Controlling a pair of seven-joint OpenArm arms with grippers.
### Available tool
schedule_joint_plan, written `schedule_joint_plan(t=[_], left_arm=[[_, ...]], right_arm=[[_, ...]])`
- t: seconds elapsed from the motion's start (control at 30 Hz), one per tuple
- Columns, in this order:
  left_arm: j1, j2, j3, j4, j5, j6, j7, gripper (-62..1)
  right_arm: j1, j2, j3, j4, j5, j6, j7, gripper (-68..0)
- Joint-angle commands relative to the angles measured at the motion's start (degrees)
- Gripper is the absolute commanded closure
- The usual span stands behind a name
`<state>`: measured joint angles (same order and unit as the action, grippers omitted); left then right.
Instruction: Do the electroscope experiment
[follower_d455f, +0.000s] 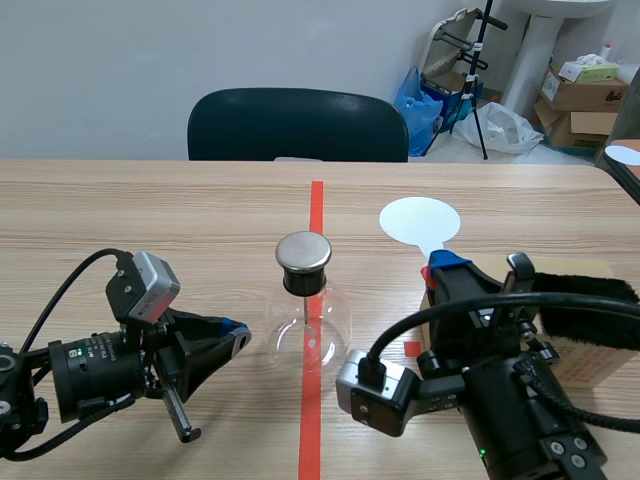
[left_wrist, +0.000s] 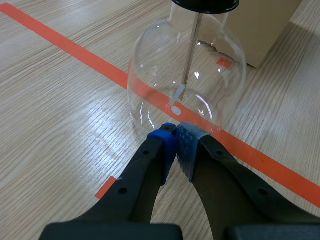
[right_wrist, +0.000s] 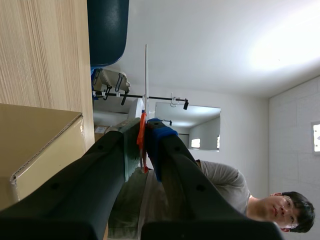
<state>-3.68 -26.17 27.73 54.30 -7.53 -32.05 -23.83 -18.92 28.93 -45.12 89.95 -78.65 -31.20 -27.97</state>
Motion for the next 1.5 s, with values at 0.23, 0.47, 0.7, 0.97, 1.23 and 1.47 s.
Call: schedule_joint_plan(t=[0.23,0.47,0.7,0.97,1.23,1.47], left_arm=[[-0.31,-0.07,-0.52,0.76,-0.72,-0.24,-0.66,-2.7],[-0.31,-0.07,-0.52,0.76,-0.72,-0.24,-0.66,-2.7],[-0.31,-0.07,-0.52,0.76,-0.72,-0.24,-0.68,-2.7],[-0.31,-0.07,-0.52,0.76,-0.72,-0.22,-0.68,-2.7],[-0.31,-0.07,-0.52,0.76,-0.72,-0.22,-0.68,-2.7],[-0.31,-0.07,-0.52,0.76,-0.72,-0.22,-0.68,-2.7]], right_arm=[[0.83,0.28,0.48,0.31,-0.66,-0.63,-0.42,-1.0],[0.83,0.26,0.48,0.31,-0.66,-0.63,0.02,-1.0],[0.83,0.26,0.48,0.31,-0.66,-0.63,1.11,-1.0],[0.83,0.26,0.48,0.31,-0.66,-0.66,3.98,-1.0],[0.83,0.26,0.59,0.31,-0.70,-0.66,11.37,-1.0],[0.83,0.28,0.59,0.31,-0.90,-0.66,18.36,-1.0]])
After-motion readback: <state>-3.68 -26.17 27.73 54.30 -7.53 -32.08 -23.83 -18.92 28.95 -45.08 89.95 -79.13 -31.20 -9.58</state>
